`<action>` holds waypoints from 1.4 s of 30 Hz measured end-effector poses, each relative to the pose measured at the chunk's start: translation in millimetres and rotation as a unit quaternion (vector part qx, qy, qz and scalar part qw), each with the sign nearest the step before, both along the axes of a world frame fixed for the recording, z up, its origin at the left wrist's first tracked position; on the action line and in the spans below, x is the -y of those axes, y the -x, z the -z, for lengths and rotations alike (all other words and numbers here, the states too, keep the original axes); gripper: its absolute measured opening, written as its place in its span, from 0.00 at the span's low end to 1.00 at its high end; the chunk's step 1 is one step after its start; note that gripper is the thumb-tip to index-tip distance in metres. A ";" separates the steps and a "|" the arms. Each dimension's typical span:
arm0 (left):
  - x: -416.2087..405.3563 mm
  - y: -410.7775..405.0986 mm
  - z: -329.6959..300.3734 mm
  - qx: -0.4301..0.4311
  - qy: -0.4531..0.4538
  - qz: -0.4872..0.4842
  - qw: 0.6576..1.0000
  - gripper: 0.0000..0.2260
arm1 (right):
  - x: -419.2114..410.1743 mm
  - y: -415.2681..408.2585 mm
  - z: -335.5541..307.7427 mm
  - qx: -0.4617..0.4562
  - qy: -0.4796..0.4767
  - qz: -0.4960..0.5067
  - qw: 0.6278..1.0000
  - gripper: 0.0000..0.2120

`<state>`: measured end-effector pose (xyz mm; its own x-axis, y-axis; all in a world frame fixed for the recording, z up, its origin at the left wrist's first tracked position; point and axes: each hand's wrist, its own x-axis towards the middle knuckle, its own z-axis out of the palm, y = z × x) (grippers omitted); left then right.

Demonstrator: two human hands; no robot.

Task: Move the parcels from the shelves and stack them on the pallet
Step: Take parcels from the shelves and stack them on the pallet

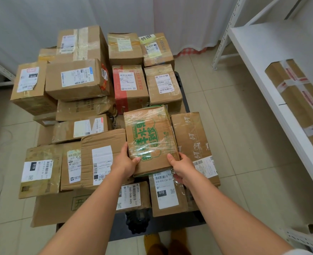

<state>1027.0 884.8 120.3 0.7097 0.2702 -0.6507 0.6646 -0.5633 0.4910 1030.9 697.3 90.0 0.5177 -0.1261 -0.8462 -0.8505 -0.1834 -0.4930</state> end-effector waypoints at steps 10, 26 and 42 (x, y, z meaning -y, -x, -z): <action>-4.7 -2.0 1.8 -0.005 0.013 -0.010 1.000 0.33 | -13.1 6.0 -8.1 0.000 -0.105 0.131 0.986 0.33; 44.8 -98.1 -109.2 0.092 0.122 -0.247 0.957 0.23 | 35.7 -87.3 -100.1 0.043 -0.193 0.191 0.961 0.29; 339.1 -261.0 -119.2 0.201 0.221 -0.345 0.890 0.21 | 320.8 -285.7 -146.0 0.050 -0.196 0.061 0.977 0.19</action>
<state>1288.1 545.7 239.5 0.6739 0.5121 -0.5326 0.4975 0.2185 0.8395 1316.6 376.6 236.0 0.6020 0.1317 -0.7876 -0.7980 0.1353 -0.5873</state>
